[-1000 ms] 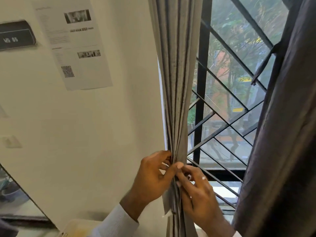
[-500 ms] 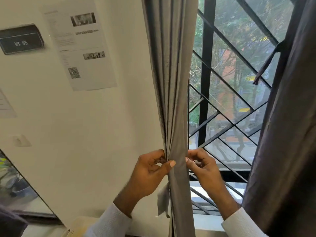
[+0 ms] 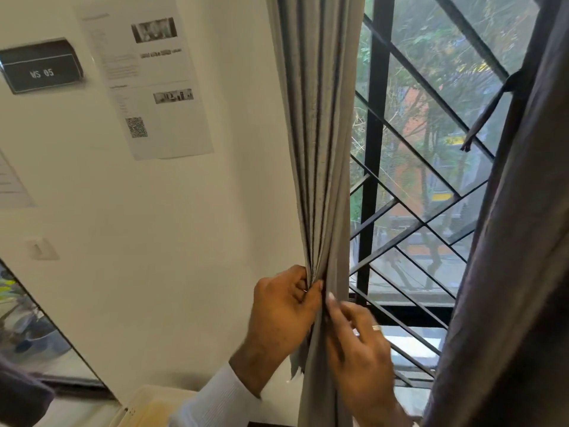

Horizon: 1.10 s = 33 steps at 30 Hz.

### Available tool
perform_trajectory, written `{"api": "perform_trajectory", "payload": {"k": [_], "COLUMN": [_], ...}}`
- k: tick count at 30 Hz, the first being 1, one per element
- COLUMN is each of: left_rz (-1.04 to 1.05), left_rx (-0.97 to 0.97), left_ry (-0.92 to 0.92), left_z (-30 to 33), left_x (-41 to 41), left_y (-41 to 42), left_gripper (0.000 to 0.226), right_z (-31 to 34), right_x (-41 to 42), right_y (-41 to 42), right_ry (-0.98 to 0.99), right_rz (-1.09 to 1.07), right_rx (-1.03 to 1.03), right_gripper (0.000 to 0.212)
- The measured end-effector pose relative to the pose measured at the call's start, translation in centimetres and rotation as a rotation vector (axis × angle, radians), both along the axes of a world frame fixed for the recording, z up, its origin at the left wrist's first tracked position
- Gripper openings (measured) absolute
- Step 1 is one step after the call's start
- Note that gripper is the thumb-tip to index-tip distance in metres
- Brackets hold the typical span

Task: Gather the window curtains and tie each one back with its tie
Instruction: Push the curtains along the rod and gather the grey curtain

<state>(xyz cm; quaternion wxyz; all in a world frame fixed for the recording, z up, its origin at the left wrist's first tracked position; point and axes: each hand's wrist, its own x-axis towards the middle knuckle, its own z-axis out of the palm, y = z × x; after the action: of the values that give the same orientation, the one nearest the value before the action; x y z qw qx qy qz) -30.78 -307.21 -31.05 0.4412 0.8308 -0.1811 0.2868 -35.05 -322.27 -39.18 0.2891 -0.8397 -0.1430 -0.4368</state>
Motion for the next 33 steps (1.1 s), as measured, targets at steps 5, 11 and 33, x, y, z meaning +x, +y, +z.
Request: {"api": "perform_trajectory", "payload": {"k": [5, 11, 33], "left_rz": [-0.184, -0.083, -0.147], "left_rx": [-0.021, 0.029, 0.172], "left_ry": [0.052, 0.032, -0.02], "left_z": [0.1, 0.5, 0.0], "left_x": [-0.1, 0.2, -1.5], "left_y": [-0.1, 0.5, 0.3], "left_gripper": [0.032, 0.032, 0.018], "right_z": [-0.3, 0.9, -1.2], "right_x": [0.7, 3.1, -0.5], "right_y": [-0.9, -4.0, -0.4], "right_ry": [0.012, 0.183, 0.183], "right_rz": [0.084, 0.323, 0.174], "right_rx": [-0.11, 0.317, -0.033], "right_gripper": [0.06, 0.03, 0.064]}}
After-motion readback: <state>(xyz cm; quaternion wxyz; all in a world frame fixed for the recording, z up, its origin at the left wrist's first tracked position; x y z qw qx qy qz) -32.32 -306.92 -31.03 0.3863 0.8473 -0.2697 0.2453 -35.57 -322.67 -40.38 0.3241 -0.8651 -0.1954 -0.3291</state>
